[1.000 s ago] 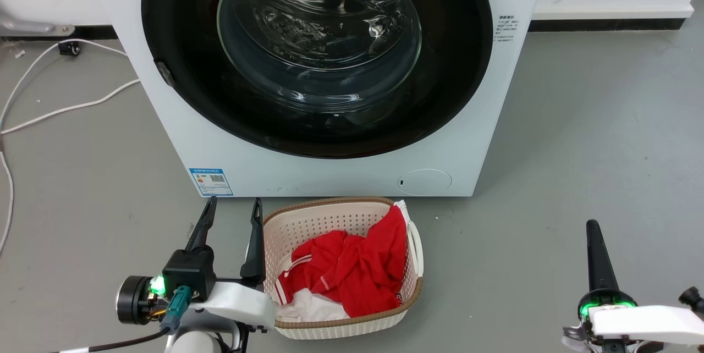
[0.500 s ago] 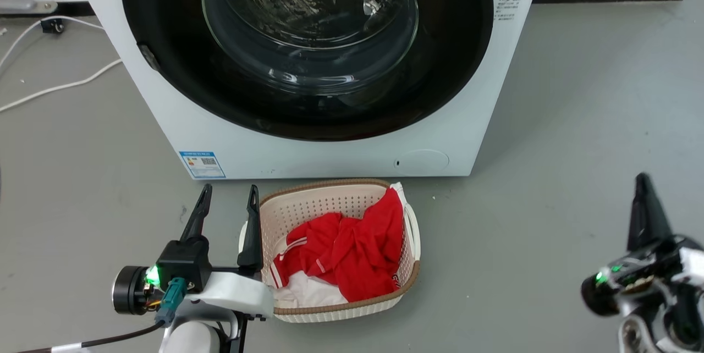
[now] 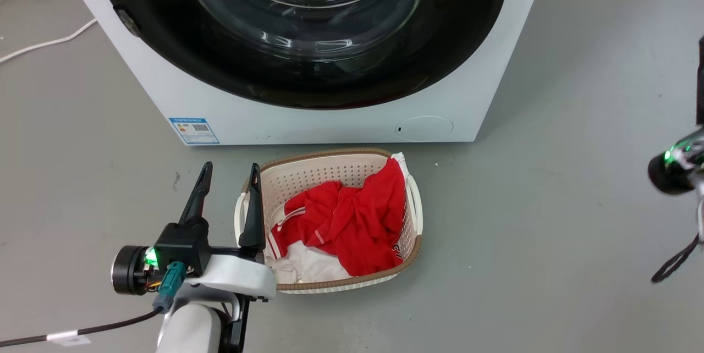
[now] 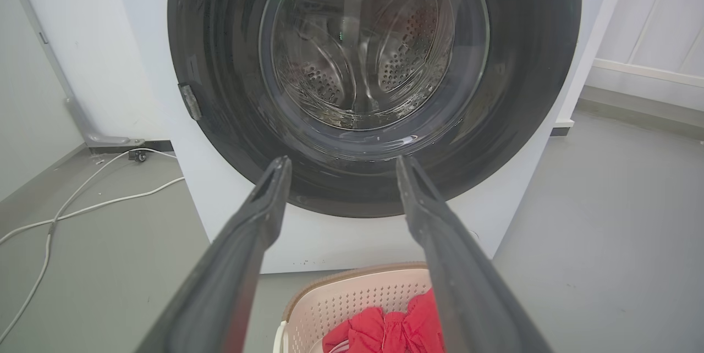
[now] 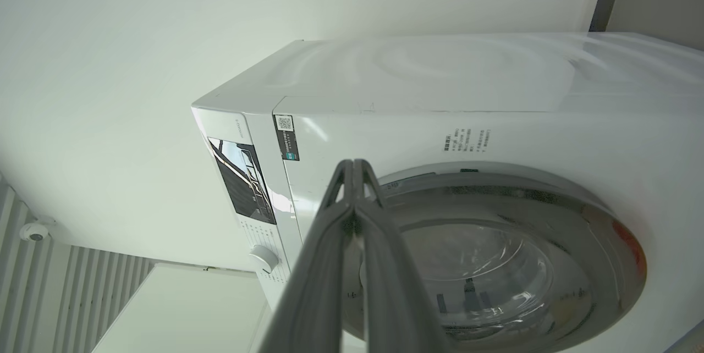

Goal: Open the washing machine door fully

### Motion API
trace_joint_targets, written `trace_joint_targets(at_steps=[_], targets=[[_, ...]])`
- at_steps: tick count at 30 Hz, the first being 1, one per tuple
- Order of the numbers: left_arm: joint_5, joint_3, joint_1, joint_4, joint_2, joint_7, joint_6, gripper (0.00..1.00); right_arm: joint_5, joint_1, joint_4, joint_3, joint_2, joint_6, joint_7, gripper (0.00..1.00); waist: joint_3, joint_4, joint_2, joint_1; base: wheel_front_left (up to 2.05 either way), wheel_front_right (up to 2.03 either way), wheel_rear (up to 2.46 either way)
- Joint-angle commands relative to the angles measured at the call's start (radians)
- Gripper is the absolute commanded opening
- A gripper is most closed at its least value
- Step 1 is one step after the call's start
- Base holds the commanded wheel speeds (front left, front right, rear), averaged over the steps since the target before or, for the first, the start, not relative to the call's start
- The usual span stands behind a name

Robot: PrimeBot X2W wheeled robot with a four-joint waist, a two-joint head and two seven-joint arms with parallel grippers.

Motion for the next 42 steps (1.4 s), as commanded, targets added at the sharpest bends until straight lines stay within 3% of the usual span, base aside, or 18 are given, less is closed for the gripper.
trace_joint_targets(at_steps=[1,10,16,28,42], targets=[[0.004,-0.003,-0.020,-0.005,-0.001,-0.003,-0.002,1.00,0.011,-0.066,0.040,0.025,-0.040,0.000,0.037,0.00,0.016,0.012,-0.0001,-0.0001,0.00,0.00,0.00],[0.009,-0.012,-0.049,-0.025,-0.001,-0.003,-0.005,1.00,0.017,-0.318,0.202,0.167,-0.155,0.000,0.149,0.00,0.083,0.032,-0.0001,-0.0001,0.00,0.00,0.00],[0.008,-0.024,-0.076,-0.041,-0.001,-0.003,-0.002,1.00,-0.005,-0.518,0.334,0.299,-0.185,0.000,0.207,0.00,0.131,0.047,-0.0001,-0.0001,0.00,0.00,0.00],[0.004,-0.060,-0.120,-0.057,-0.001,-0.003,0.006,1.00,-0.081,-0.832,0.539,0.514,-0.145,0.000,0.305,0.00,0.211,0.072,-0.0001,-0.0001,0.00,0.00,0.00],[0.002,-0.083,-0.153,-0.073,-0.001,-0.003,0.015,1.00,-0.129,-0.988,0.639,0.614,-0.087,0.000,0.339,0.00,0.284,0.100,-0.0001,-0.0001,0.00,0.00,0.00]])
